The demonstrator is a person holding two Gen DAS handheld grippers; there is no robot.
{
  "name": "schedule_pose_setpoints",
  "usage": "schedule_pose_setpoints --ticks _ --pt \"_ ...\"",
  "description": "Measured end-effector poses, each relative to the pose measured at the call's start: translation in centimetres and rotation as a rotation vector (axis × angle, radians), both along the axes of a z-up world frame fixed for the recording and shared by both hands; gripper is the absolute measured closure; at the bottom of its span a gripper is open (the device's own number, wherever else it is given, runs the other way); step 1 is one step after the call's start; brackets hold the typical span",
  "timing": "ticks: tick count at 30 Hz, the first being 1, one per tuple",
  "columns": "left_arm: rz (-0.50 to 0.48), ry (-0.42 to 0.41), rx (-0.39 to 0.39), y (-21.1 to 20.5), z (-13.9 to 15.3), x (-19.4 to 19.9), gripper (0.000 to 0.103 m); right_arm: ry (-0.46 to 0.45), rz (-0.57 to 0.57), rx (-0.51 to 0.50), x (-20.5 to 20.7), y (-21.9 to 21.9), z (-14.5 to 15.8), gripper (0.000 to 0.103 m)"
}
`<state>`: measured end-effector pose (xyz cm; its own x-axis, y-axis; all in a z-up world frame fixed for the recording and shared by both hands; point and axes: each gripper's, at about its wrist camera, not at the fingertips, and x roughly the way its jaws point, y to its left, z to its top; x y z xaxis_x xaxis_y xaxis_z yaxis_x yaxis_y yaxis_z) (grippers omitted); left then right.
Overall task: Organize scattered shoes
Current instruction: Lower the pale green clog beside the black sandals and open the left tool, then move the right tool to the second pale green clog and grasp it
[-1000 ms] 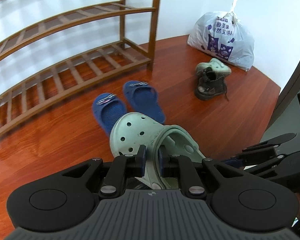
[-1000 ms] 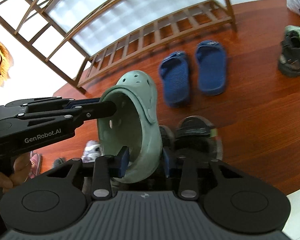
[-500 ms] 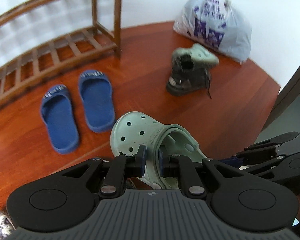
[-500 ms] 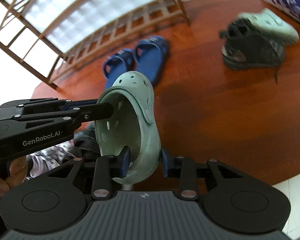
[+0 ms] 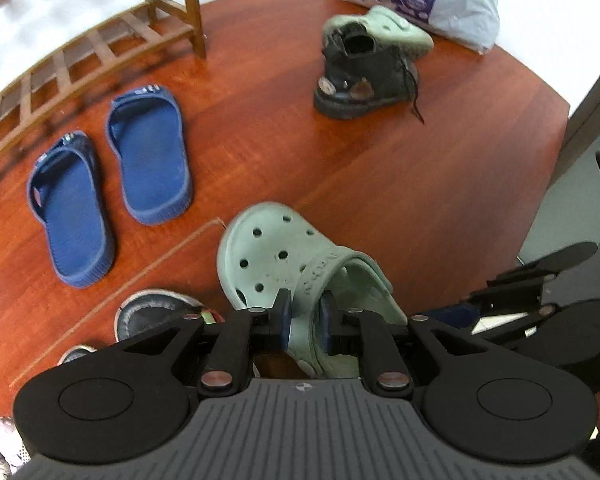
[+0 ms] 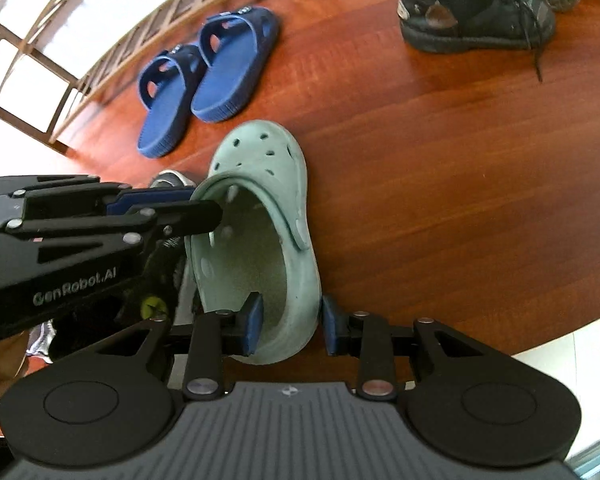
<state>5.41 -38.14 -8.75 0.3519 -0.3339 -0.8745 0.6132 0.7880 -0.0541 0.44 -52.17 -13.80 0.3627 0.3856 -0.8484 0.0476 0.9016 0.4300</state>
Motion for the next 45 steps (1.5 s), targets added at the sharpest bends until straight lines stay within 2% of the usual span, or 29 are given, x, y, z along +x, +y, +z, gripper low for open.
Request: schedule_pose_setpoints --ticks 2,5,6,7,14,19,21,27,34,45 --pt "-0.012 -0.001 -0.007 0.3 -0.2 -0.3 0.085 0.006 0.000 -0.025 -0.2 0.2 -0.2 0.064" --pt "-0.033 0.021 -0.036 1.1 0.1 -0.6 0.074 0.006 0.008 -0.074 -0.5 0.6 -0.2 0.057" --pt "-0.040 0.025 -0.045 1.5 0.2 -0.8 0.063 -0.003 0.013 -0.094 -0.7 0.7 0.2 0.055" --pt "-0.044 0.025 -0.050 1.8 0.5 -1.0 0.056 -0.009 0.015 -0.107 -0.9 0.8 0.6 0.054" --pt "-0.036 0.020 -0.126 4.1 3.0 -2.1 0.041 -0.042 -0.044 -0.184 -1.8 0.1 4.5 0.043" --pt "-0.001 0.009 -0.135 4.8 4.3 -2.4 0.030 -0.082 -0.093 -0.231 -1.1 -1.3 7.4 0.039" --pt "0.014 0.003 -0.137 4.9 4.7 -2.4 0.027 -0.104 -0.099 -0.252 -0.4 -2.1 8.5 0.034" --pt "0.111 -0.018 -0.150 4.7 5.4 -2.3 0.023 -0.162 -0.057 -0.290 2.7 -5.5 10.2 0.030" --pt "0.291 -0.024 -0.133 3.2 5.1 -2.7 0.023 -0.202 0.021 -0.329 7.4 -11.8 11.5 0.030" --pt "0.527 -0.009 -0.097 0.5 4.0 -4.6 0.023 -0.260 0.133 -0.348 13.8 -19.3 11.9 0.030"
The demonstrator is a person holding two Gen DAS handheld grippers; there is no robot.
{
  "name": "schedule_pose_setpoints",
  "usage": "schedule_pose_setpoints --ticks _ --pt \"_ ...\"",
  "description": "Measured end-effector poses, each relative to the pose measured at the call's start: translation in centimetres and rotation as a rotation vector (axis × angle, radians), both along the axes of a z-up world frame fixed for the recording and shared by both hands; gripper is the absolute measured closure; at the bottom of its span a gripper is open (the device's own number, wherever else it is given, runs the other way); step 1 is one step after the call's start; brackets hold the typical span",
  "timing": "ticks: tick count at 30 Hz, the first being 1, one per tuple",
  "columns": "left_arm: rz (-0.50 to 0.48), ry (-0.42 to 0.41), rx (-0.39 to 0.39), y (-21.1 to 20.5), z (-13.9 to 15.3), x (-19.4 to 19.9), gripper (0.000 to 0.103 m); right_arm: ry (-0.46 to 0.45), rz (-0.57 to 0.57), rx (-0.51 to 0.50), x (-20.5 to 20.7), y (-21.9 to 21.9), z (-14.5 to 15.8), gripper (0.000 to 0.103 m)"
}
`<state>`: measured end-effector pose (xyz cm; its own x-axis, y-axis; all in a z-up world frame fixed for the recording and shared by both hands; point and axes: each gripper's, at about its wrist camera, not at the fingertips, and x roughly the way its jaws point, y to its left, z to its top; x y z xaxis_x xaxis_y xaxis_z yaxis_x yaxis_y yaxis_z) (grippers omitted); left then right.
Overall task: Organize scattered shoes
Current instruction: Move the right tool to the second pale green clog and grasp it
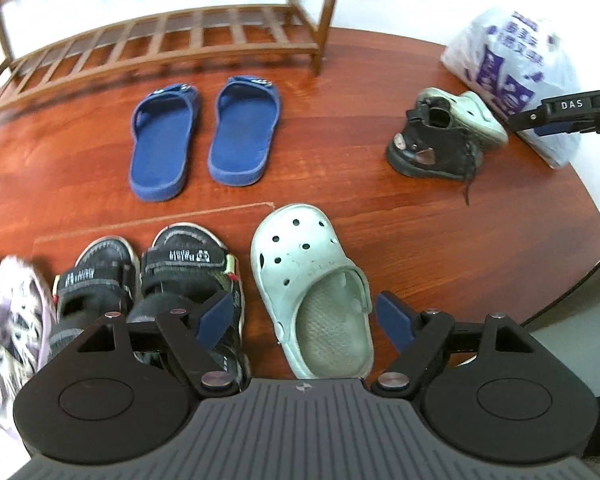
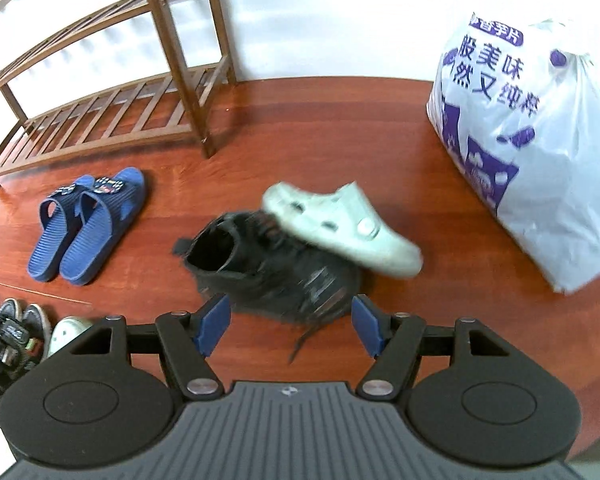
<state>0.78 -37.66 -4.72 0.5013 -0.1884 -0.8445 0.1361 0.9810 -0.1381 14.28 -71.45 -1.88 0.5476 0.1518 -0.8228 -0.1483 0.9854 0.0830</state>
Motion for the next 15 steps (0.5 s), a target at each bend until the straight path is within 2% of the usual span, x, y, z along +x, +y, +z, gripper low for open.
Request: schedule_pose_setpoints --ticks 11,15 --pt "0.147 0.017 0.015 -1.7 0.3 -0.5 0.023 0.000 0.143 -0.020 6.5 -3.4 -0.8 0.030" --pt "0.174 0.036 0.026 -1.7 0.4 -0.6 0.023 0.024 0.175 -0.010 9.4 -4.1 -2.2 0.037"
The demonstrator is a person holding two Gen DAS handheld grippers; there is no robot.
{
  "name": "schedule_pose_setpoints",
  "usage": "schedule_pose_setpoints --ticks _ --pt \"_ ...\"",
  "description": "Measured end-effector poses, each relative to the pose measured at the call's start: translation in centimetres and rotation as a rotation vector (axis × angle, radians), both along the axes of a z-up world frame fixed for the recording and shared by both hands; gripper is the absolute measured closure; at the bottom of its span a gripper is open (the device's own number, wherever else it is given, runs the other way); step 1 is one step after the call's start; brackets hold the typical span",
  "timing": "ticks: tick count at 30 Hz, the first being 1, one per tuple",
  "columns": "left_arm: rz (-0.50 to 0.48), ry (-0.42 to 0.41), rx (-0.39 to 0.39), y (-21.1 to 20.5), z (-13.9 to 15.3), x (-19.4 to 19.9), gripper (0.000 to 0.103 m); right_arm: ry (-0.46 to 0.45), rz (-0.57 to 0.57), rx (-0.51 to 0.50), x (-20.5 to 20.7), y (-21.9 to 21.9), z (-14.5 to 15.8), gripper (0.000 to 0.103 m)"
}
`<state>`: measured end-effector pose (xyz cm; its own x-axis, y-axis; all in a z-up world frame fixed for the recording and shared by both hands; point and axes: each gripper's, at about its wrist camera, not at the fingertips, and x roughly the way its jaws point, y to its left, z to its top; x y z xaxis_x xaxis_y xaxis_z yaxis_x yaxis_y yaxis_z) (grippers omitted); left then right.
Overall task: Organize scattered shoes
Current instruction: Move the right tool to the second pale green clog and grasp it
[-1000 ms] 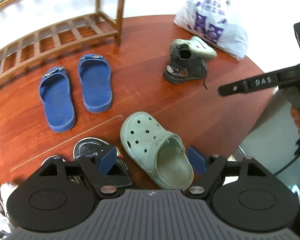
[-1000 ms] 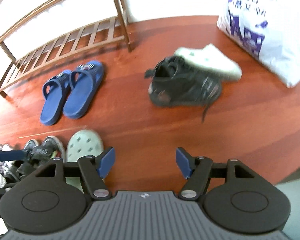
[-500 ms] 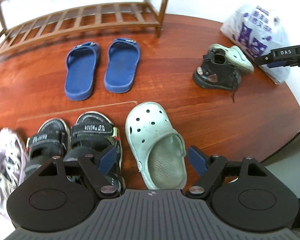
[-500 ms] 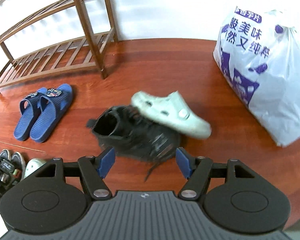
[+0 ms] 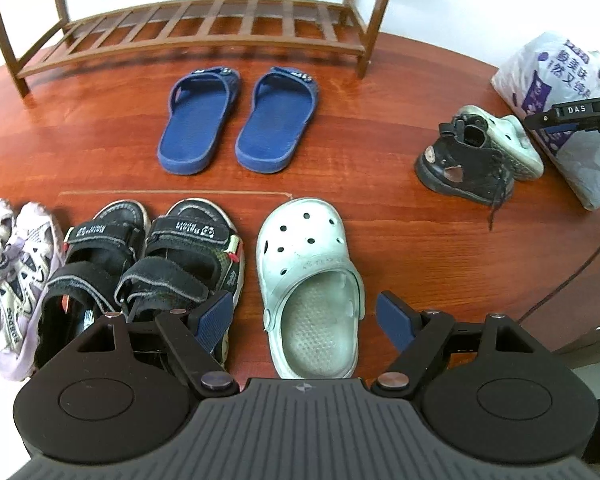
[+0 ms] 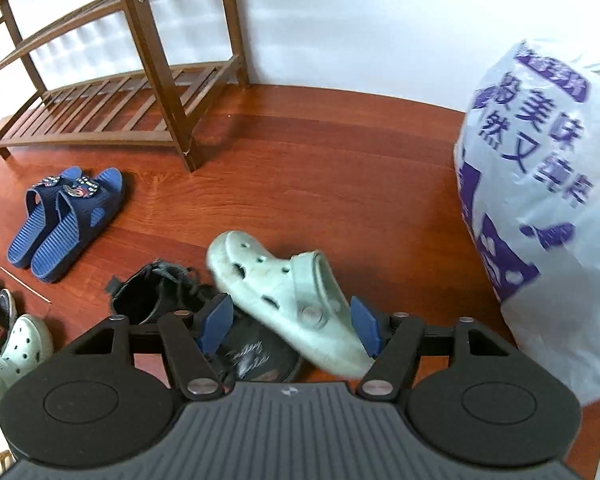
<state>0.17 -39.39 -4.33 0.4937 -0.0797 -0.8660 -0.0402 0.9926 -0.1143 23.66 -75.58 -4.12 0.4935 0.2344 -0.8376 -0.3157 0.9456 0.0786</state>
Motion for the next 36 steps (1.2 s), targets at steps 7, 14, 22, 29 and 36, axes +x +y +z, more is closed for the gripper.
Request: schedule_pose_setpoints --ticks 7,14,22,29,36 --pt "0.040 0.019 0.016 0.1 0.2 0.0 0.023 0.068 0.052 0.060 3.0 -0.7 -2.5 0.041" --pt "0.068 0.028 0.016 0.0 0.3 -0.1 0.023 0.126 0.093 0.150 4.1 -1.1 -4.0 0.053" --pt "0.081 0.023 0.010 0.2 0.6 0.1 0.023 0.128 0.094 0.192 2.9 -1.7 -3.9 0.091" --pt "0.067 -0.003 -0.007 0.6 1.5 0.4 0.023 0.094 0.032 0.191 1.0 -1.7 -2.9 0.095" --pt "0.041 -0.019 -0.029 1.4 2.0 0.6 0.023 0.023 -0.024 0.227 -2.1 -1.2 0.5 0.095"
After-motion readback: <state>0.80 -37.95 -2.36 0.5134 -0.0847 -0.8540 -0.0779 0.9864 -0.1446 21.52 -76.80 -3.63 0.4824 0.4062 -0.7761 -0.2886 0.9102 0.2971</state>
